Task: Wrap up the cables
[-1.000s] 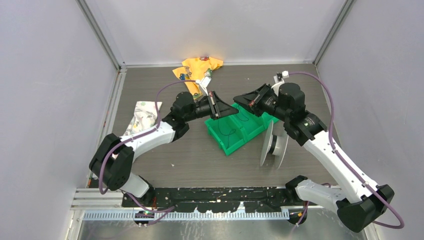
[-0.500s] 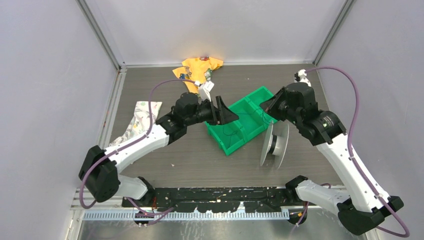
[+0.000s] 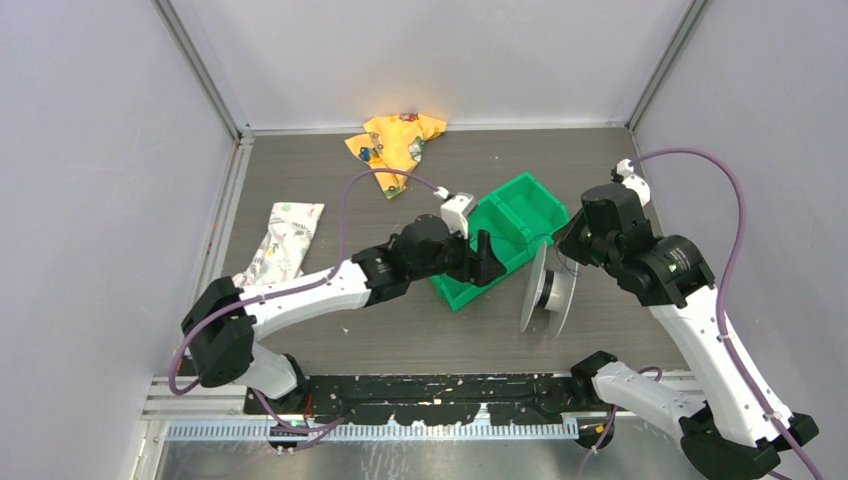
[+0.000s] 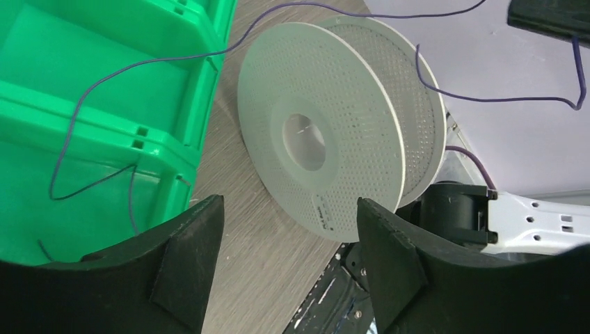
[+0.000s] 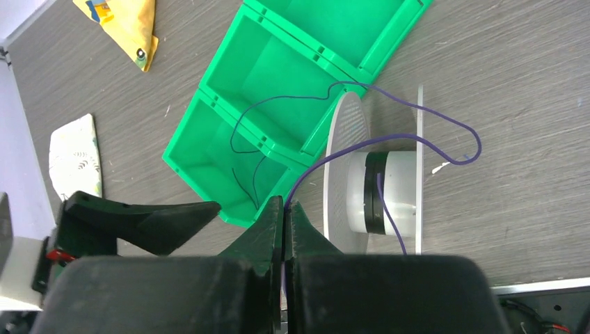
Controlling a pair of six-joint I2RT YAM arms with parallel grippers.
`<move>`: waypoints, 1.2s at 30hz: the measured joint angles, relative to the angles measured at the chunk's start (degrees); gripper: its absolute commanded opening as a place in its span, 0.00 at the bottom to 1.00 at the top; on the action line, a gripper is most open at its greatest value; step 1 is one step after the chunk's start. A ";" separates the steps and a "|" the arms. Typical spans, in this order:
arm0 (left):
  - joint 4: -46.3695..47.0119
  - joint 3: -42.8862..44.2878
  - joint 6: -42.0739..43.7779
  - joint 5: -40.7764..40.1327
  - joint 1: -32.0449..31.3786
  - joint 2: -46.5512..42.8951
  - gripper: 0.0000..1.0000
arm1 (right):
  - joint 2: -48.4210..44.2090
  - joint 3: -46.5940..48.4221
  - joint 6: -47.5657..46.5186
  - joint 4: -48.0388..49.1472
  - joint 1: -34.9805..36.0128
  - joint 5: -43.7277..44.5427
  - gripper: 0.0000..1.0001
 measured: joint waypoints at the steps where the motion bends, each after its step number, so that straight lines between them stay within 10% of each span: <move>1: 0.02 0.66 0.90 -1.16 -1.05 0.85 0.72 | 0.02 0.00 0.31 -0.20 0.00 -0.02 0.00; 36: 40.96 -11.67 34.58 -16.92 -19.28 7.67 0.78 | 16.04 9.22 25.88 -17.09 -0.15 -3.08 0.00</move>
